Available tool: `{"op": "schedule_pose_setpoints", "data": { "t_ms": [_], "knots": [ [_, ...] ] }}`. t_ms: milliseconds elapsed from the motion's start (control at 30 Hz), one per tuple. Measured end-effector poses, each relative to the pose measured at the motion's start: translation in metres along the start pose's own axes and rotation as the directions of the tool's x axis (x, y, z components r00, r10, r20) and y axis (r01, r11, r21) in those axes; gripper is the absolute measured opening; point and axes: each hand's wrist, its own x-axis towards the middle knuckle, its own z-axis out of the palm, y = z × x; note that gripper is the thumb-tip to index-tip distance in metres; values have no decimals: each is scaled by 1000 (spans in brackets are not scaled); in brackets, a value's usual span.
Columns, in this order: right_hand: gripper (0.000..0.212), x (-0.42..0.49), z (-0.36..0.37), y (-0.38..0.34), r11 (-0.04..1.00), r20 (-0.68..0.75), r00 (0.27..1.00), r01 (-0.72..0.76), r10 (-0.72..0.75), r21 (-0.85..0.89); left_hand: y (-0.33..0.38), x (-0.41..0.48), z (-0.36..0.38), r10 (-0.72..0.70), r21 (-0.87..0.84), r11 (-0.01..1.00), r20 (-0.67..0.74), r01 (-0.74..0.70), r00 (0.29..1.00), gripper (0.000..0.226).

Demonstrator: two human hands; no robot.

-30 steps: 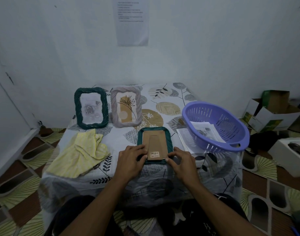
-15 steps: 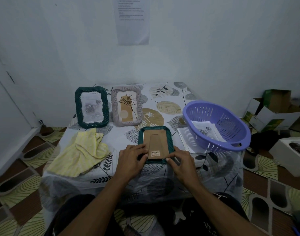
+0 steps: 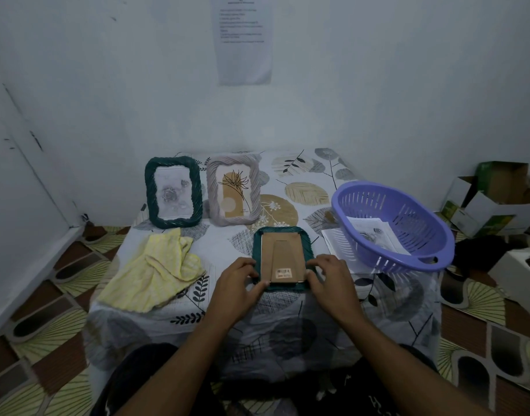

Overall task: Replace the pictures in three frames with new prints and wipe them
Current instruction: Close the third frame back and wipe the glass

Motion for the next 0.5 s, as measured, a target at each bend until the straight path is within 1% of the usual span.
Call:
{"op": "schedule_pose_setpoints", "data": {
  "t_ms": [100,267,400,500],
  "knots": [
    [21,5,2,-1,1000,56,998,11,-11,6,-1,-2,2,-11,-55,998,-23,10,1000,22],
    [20,7,1,1,999,86,996,40,-38,-18,-4,-2,3,-40,-148,988,-9,38,999,19],
    [22,7,1,1,998,80,996,50,-48,-25,-4,-2,2,-19,-148,989,-3,18,1000,19],
    [21,6,2,2,999,68,997,48,-46,-23,-2,-3,2,6,-148,989,-15,-8,1000,14]
  ]
}}
